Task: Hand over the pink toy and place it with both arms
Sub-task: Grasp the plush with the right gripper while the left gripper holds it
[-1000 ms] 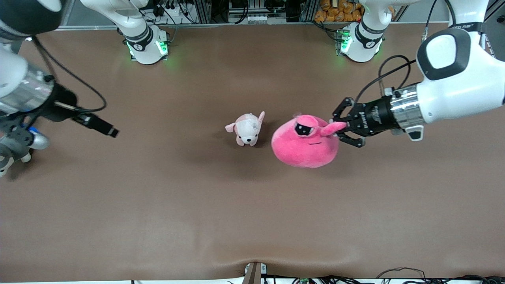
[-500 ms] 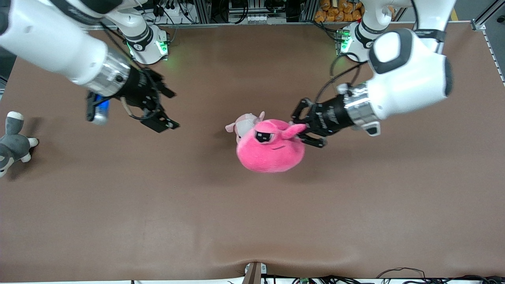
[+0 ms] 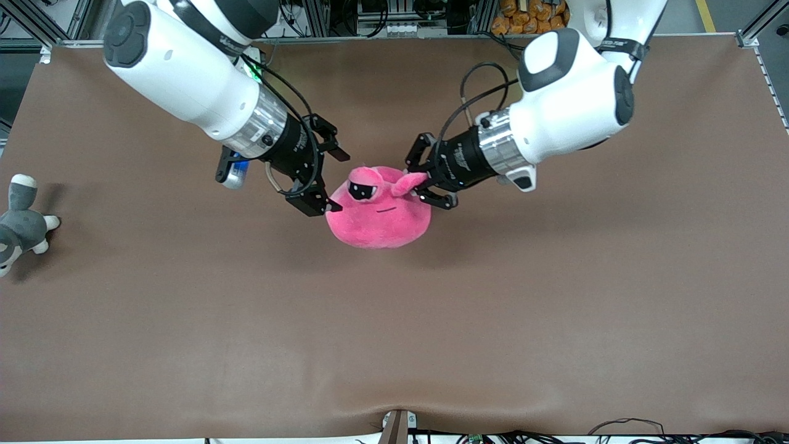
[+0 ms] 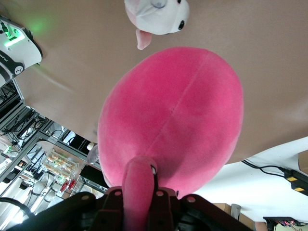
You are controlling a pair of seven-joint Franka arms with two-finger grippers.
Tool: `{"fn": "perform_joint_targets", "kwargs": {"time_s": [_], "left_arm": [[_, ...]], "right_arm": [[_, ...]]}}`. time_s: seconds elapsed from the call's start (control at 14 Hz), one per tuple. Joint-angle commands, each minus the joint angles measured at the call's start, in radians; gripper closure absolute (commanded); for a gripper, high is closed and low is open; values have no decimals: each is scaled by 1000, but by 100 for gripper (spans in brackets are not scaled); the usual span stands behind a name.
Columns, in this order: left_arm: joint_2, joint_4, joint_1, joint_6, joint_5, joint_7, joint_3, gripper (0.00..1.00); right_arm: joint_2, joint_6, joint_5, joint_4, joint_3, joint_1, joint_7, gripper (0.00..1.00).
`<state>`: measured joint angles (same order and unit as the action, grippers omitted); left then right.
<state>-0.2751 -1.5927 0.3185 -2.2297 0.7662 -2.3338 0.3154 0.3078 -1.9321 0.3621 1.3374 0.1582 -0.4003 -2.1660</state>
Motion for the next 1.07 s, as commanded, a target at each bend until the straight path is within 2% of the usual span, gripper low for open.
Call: {"fn": "perform_joint_targets", "kwargs": {"time_s": [0.0, 0.07, 0.14, 0.21, 0.43, 0.57, 0.64, 0.71, 0.79, 1.0], "left_arm": [[-13, 27, 42, -19, -34, -50, -7, 100], [-13, 23, 51, -30, -36, -61, -7, 100], [-15, 23, 60, -33, -41, -71, -7, 100], [-15, 23, 68, -34, -54, -84, -7, 100], [-13, 23, 79, -33, -77, -107, -4, 100], [-12, 22, 79, -33, -76, -117, -2, 100], [-12, 22, 76, -33, -76, -139, -2, 66], [-12, 25, 74, -33, -77, -157, -4, 20], [-10, 26, 68, -31, -77, -160, -4, 0], [-1, 26, 63, -21, -100, -159, -9, 0]], "right_arm": [[11, -1, 18, -23, -9, -12, -31, 20], [16, -2, 17, -23, -9, -18, -31, 34], [16, -2, 8, -23, -9, -18, -29, 73], [16, -1, 8, -23, -11, -14, -25, 99], [11, 2, -35, -24, -12, -8, -26, 100], [5, 8, -104, -24, -22, 14, -26, 100], [-1, 21, -112, -24, -23, 55, -25, 100], [-10, 59, -108, -24, -23, 92, -21, 100], [-12, 105, -110, -27, -25, 127, -18, 100], [-15, 151, -109, -29, -26, 240, 47, 100]]}}
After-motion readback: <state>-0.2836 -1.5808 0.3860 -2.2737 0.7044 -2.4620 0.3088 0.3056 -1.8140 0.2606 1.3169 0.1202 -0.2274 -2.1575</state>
